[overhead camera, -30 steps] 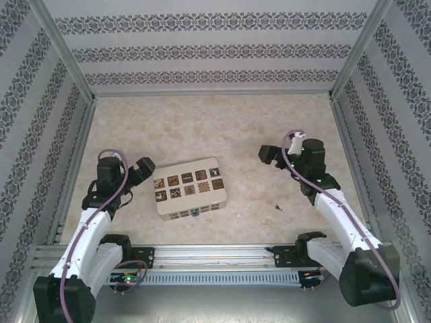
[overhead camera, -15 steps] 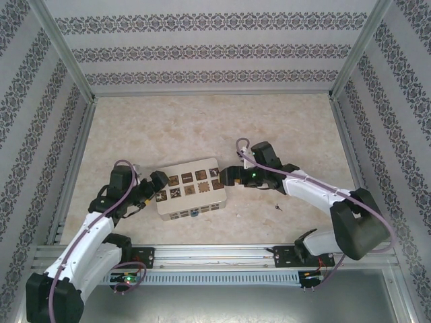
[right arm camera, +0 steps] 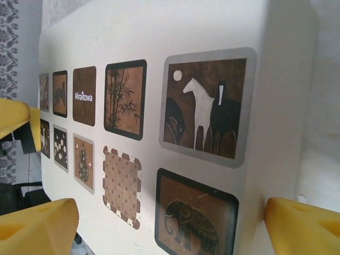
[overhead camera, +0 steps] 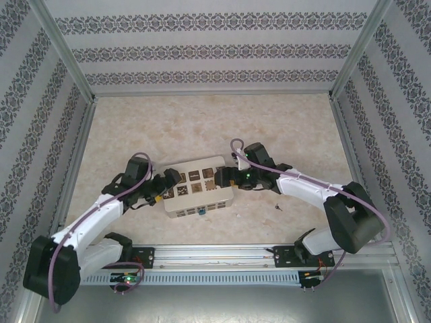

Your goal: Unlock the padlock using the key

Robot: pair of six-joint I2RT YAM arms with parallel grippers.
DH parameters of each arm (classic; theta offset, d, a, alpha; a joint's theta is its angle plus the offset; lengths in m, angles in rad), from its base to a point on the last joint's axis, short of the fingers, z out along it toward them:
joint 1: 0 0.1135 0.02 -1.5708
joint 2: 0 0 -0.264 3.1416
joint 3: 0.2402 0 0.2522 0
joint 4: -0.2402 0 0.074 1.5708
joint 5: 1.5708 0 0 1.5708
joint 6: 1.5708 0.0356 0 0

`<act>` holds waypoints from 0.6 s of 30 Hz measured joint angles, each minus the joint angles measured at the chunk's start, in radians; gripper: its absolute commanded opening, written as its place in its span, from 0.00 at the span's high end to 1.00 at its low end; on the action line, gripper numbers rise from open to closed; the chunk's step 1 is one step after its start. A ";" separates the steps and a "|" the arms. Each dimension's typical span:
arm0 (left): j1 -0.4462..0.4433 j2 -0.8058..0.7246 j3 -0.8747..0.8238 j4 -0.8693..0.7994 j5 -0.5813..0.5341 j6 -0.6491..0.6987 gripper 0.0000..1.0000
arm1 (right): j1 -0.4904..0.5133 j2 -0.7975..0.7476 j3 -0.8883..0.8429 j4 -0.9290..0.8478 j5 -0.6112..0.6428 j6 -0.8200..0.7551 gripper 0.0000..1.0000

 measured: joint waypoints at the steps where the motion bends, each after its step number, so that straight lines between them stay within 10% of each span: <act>1: -0.006 0.029 0.017 0.006 -0.005 0.001 0.01 | -0.002 0.000 0.000 0.000 0.010 0.003 0.11; 18: -0.025 0.523 0.389 0.128 -0.093 0.130 0.01 | -0.041 -0.006 0.000 -0.002 0.156 0.045 0.17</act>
